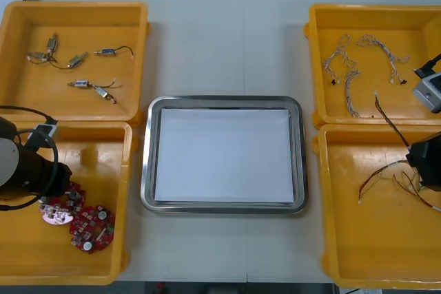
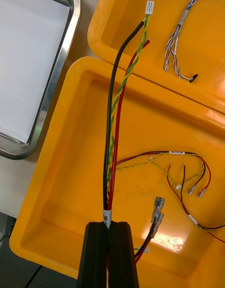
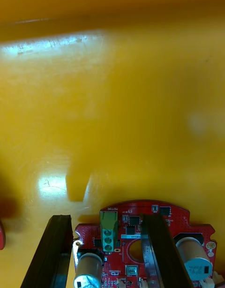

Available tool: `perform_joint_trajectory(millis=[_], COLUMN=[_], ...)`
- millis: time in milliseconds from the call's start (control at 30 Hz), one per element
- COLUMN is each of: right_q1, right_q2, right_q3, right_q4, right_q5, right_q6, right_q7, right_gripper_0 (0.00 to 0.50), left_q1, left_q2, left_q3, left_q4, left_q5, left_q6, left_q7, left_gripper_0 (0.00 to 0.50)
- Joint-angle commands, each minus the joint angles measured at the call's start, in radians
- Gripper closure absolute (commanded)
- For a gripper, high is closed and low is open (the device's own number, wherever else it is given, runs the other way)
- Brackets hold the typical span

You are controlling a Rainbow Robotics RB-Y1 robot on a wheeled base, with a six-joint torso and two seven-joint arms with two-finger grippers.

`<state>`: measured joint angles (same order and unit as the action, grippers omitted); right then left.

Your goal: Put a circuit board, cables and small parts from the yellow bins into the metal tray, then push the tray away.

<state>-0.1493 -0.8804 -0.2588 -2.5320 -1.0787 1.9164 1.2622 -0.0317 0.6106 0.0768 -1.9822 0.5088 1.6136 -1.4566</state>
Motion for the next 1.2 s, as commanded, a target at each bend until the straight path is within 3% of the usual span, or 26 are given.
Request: perform_joint_trajectory(millis=[33,233,367,467,500,533,600,633,900,1200], right_q1=[0.014,0.014,0.014,0.014,0.014,0.014,0.014,0.014,0.014,0.014], right_q2=[-0.039,-0.039,-0.039,-0.039,-0.039,-0.039,-0.039,-0.039,-0.039,-0.039], right_q3=[0.012,0.012,0.012,0.012,0.012,0.012,0.012,0.012,0.012,0.012], right_q4=[-0.016,-0.016,-0.016,-0.016,-0.016,-0.016,-0.016,-0.016,-0.016,-0.016], right_q5=[0.008,0.008,0.008,0.008,0.008,0.008,0.008,0.008,0.008,0.008], right_q6=[0.003,0.003,0.003,0.003,0.003,0.003,0.003,0.003,0.003,0.003], right_q7=[0.026,0.026,0.026,0.026,0.026,0.026,0.026,0.026,0.026,0.026], right_gripper_0=[0.5,0.5,0.5,0.5,0.5,0.5,0.5,0.5,0.5,0.5], left_q1=[0.03,0.038,0.038,0.039,0.039,0.039,0.039,0.039,0.03,-0.025], left_q2=[-0.014,-0.014,-0.015,-0.018,-0.018,-0.018,-0.018,-0.018,-0.018,-0.008], left_q3=[-0.022,-0.029,-0.035,-0.037,-0.037,-0.037,-0.038,-0.038,-0.034,0.024], left_q4=[-0.004,-0.004,-0.004,-0.004,-0.006,-0.004,-0.004,-0.004,-0.007,-0.018], left_q5=[-0.019,-0.022,-0.024,-0.024,-0.026,-0.026,-0.024,-0.024,-0.018,0.059], left_q6=[-0.02,-0.026,-0.026,-0.024,-0.024,-0.023,-0.021,-0.021,-0.023,0.054], left_q7=[-0.002,0.002,0.007,0.01,0.01,0.01,0.012,0.013,0.016,0.018], left_gripper_0=[0.082,0.098,0.136,0.233,0.312,0.353,0.481,0.5,0.5,0.5])
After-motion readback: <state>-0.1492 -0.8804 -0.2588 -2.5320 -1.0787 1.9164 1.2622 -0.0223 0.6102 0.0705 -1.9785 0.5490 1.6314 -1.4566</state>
